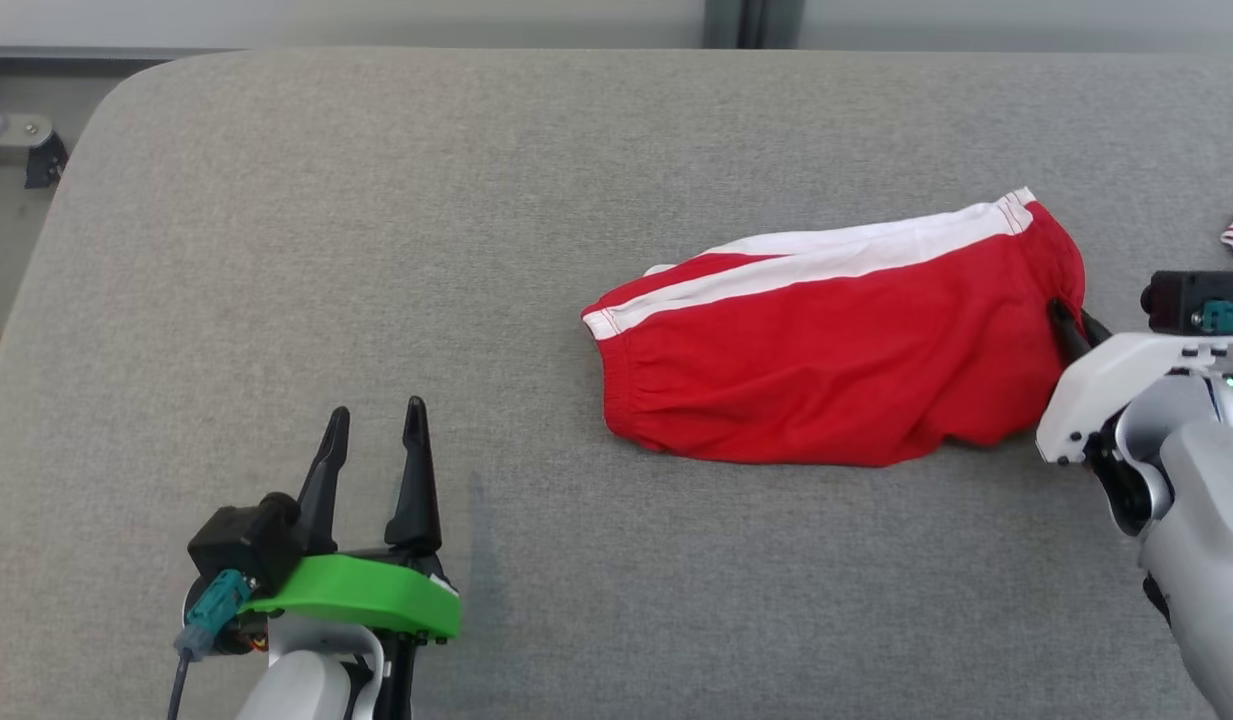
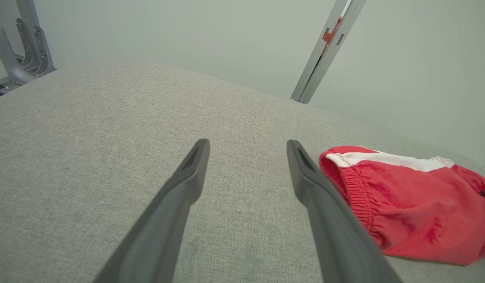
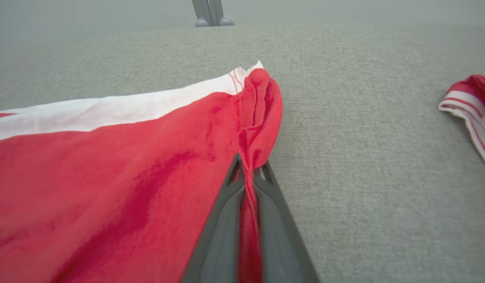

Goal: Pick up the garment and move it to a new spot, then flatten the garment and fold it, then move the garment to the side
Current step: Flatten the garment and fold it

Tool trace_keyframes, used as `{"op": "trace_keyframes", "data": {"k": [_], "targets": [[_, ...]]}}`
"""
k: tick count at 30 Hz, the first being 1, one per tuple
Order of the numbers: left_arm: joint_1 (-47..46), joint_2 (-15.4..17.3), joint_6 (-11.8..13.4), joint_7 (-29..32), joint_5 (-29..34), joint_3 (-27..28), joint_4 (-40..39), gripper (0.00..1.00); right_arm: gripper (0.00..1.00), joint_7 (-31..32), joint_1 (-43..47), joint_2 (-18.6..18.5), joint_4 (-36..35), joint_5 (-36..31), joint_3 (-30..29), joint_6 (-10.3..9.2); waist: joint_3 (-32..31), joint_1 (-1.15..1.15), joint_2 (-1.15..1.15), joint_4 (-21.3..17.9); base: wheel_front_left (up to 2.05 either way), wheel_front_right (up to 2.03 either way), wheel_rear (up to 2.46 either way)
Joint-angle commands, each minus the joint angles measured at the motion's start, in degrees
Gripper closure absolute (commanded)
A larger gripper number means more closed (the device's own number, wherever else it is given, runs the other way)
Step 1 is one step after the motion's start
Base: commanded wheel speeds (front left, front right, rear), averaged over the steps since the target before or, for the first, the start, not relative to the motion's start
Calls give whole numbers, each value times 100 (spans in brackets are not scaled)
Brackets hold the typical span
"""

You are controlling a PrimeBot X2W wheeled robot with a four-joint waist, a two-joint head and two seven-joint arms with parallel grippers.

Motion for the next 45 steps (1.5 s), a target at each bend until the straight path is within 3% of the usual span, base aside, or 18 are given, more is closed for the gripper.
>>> {"op": "trace_keyframes", "data": {"k": [1,7,12,20,27,34,40,42,43,45], "targets": [[115,19,3,-15,63,-8,1,0,100,-120,215,12,-80,37,-52,-7,-160,0,0,-292,0,0,0],[86,69,52,-7,150,-58,-15,0,100,-443,803,150,-525,76,-361,-7,-123,0,0,-622,0,0,0],[-37,90,40,-6,178,-79,-1,0,100,-526,964,319,-847,-89,-589,-7,-78,0,0,-676,0,0,0],[-11,33,51,-4,120,-63,43,0,100,-364,991,732,-1732,-265,-461,-5,-217,0,0,-365,0,0,0],[56,-50,27,-6,107,-54,17,0,100,146,897,1259,-2493,-385,242,-5,-236,0,0,-20,0,0,0],[8,-182,-28,-7,142,-22,53,0,100,583,746,1498,-2124,-467,788,-5,-154,0,0,334,0,0,0],[91,-279,-84,-8,195,94,89,0,100,592,655,1556,-1832,-512,1059,-5,-147,0,0,416,0,0,0],[108,-304,-101,-8,225,125,103,0,62,572,655,1554,-1791,-544,1177,-5,-160,0,0,397,0,0,0],[118,-317,-109,-9,230,128,112,0,0,543,664,1564,-1806,-543,1250,-5,-172,0,0,375,0,0,0],[132,-330,-135,-9,247,141,125,0,0,482,714,1581,-1888,-505,1390,-5,-195,0,0,319,0,0,0]]}}
